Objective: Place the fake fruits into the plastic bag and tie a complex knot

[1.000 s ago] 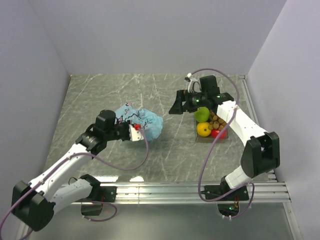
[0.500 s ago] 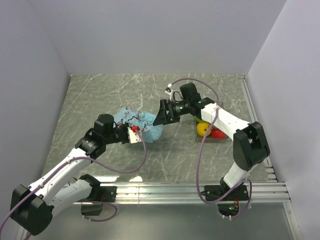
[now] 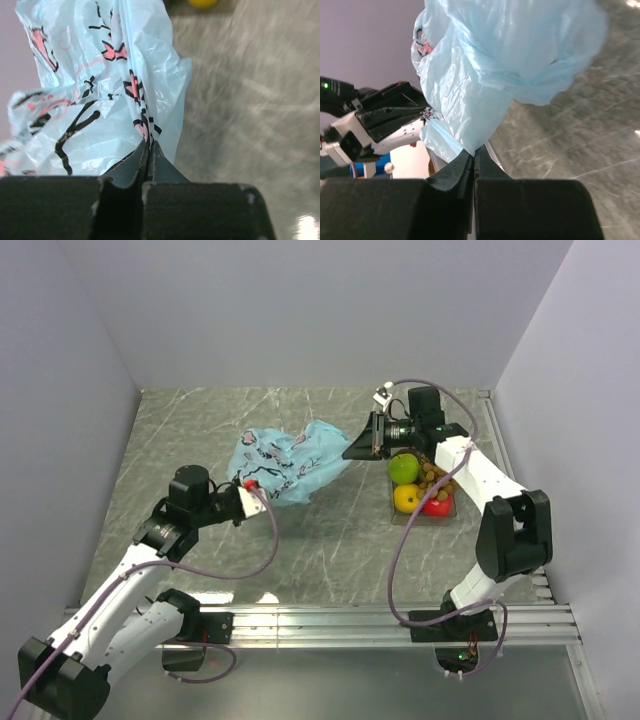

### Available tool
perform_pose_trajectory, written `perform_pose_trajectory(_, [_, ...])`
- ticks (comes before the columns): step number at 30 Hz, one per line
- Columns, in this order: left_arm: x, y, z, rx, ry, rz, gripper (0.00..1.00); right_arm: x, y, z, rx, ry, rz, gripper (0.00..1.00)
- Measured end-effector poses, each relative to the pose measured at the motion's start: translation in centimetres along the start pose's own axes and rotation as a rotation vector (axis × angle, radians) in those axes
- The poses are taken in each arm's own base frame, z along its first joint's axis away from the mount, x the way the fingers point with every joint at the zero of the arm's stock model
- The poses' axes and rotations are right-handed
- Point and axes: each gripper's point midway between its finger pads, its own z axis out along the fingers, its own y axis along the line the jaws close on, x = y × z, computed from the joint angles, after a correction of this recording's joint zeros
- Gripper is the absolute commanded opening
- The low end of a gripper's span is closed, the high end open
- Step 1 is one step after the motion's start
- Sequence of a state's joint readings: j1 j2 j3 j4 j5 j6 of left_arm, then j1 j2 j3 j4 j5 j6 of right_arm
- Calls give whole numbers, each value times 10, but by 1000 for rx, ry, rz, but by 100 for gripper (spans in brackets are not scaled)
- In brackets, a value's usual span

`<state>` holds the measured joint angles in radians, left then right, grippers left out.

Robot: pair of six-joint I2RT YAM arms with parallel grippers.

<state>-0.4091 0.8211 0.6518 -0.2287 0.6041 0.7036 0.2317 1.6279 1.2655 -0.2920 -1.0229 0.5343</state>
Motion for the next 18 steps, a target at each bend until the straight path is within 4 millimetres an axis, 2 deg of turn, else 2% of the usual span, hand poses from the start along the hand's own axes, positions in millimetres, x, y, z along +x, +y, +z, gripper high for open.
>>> perform_pose_trajectory(1, [-9,0,-2,8,-20,-42,0,-1,8,-2,-10,0,-8,0])
perform_pose_trajectory(2, [-16,1,-5,10,-35,-85,0,-3,15,-3,-18,-2,-21,8])
perform_pose_trajectory(6, [-56,4,-13,52,-110,-310,0,-14,32,-8,-23,-41,-66,77])
perform_pose_trajectory(8, [-80,9,-13,90,-154,-434,0,-21,33,-12,2,-75,-90,86])
perform_pose_trajectory(12, [-120,26,-12,154,-245,-684,0,-31,30,-25,79,-147,-145,93])
perform_pose_trajectory(15, [-126,40,-14,163,-283,-855,0,-37,32,-41,154,-222,-229,94])
perform_pose_trajectory(18, [-112,59,-14,145,-296,-1021,0,-37,40,-58,208,-283,-326,94])
